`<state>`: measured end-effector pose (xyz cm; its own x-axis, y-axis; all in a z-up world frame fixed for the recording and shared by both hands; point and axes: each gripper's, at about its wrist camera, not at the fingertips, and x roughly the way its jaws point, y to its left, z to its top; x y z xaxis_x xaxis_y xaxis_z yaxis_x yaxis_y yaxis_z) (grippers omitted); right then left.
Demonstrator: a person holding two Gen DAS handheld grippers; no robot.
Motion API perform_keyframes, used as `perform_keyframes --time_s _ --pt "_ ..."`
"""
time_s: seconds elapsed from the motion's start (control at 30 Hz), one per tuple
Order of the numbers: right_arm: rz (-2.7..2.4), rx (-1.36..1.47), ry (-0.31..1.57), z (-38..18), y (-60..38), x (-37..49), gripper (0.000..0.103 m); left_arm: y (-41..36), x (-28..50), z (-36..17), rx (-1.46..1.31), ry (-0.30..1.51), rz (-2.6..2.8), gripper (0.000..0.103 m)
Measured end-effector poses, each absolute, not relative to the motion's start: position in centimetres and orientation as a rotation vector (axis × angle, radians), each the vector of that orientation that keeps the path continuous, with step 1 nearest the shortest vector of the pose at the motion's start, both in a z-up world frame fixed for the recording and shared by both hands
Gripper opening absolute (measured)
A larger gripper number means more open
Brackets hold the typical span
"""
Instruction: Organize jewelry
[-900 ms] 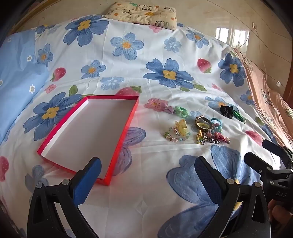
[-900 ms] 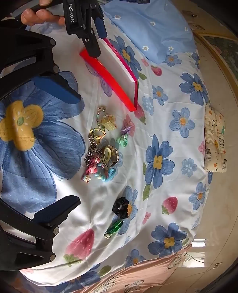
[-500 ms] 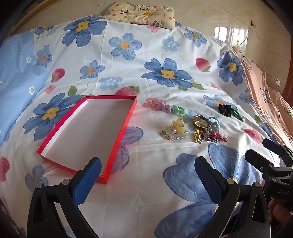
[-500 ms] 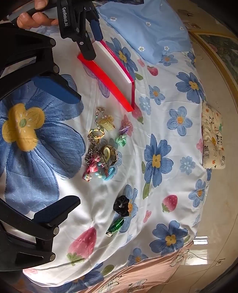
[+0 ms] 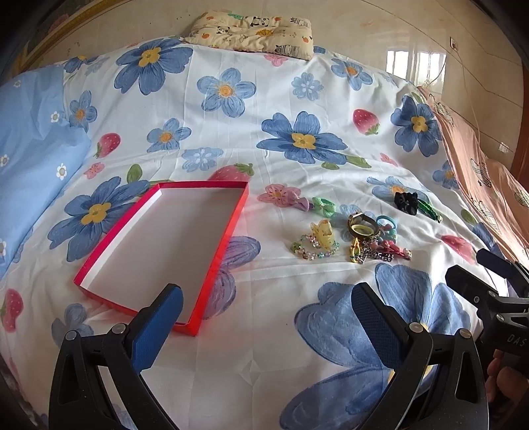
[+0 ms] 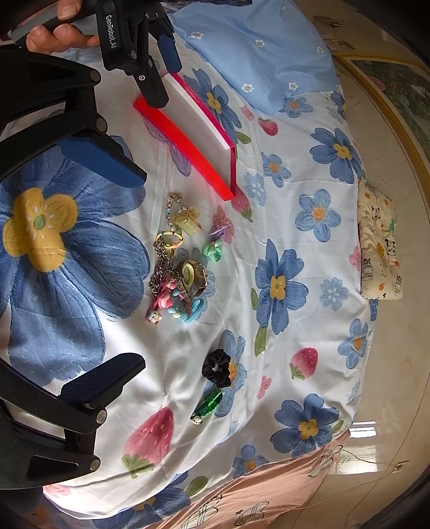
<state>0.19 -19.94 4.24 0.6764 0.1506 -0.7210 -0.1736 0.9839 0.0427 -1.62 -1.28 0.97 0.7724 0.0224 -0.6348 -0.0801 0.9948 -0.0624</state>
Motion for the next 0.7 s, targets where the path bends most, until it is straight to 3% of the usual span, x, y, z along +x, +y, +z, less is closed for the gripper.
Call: perform_keyframes --time_s 0.7 --pt "0.193 -0.016 0.796 4.47 -19.79 0.01 0.101 -1.28 -1.75 1.11 -0.080 0.686 0.060 0.102"
